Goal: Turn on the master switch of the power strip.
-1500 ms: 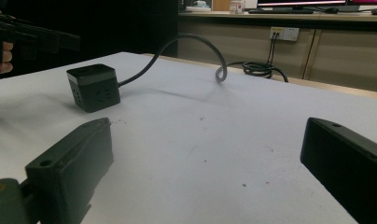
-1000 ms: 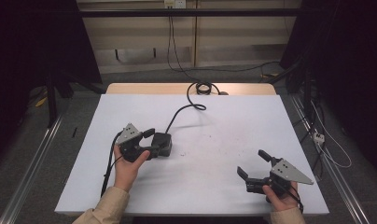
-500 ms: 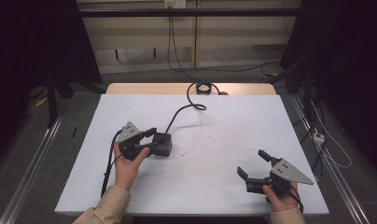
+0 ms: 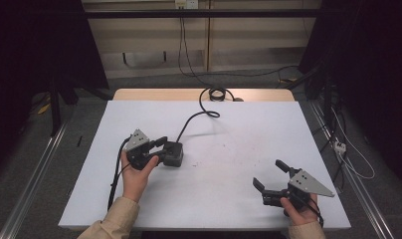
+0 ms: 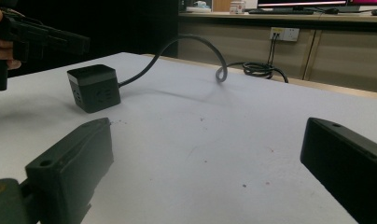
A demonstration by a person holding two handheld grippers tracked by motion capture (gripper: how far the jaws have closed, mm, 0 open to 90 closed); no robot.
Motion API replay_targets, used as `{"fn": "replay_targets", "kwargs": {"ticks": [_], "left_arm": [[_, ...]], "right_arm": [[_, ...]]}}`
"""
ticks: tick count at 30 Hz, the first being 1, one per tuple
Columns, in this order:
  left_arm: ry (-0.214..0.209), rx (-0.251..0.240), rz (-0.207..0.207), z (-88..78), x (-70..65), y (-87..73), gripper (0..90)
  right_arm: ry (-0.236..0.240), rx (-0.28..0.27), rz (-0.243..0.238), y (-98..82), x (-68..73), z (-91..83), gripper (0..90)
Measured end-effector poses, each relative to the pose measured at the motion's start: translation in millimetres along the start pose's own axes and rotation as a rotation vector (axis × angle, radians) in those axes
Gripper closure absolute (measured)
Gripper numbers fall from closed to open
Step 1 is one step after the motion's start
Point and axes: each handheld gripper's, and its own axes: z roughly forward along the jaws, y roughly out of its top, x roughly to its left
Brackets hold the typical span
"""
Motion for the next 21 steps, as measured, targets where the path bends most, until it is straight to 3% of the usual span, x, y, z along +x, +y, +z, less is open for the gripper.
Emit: {"fn": "replay_targets", "kwargs": {"ticks": [9, 21], "left_arm": [[-0.015, 0.017, 0.006, -0.6, -0.2, -0.3, 72.5], [-0.025, 0.025, 0.001, -0.8, 0.1, -0.4, 77.6]], "right_arm": [[0.0, 0.0, -0.001, 0.2, 0.2, -0.2, 2.0], [0.0, 0.001, -0.002, 0.3, 0.2, -0.1, 2.1]]}}
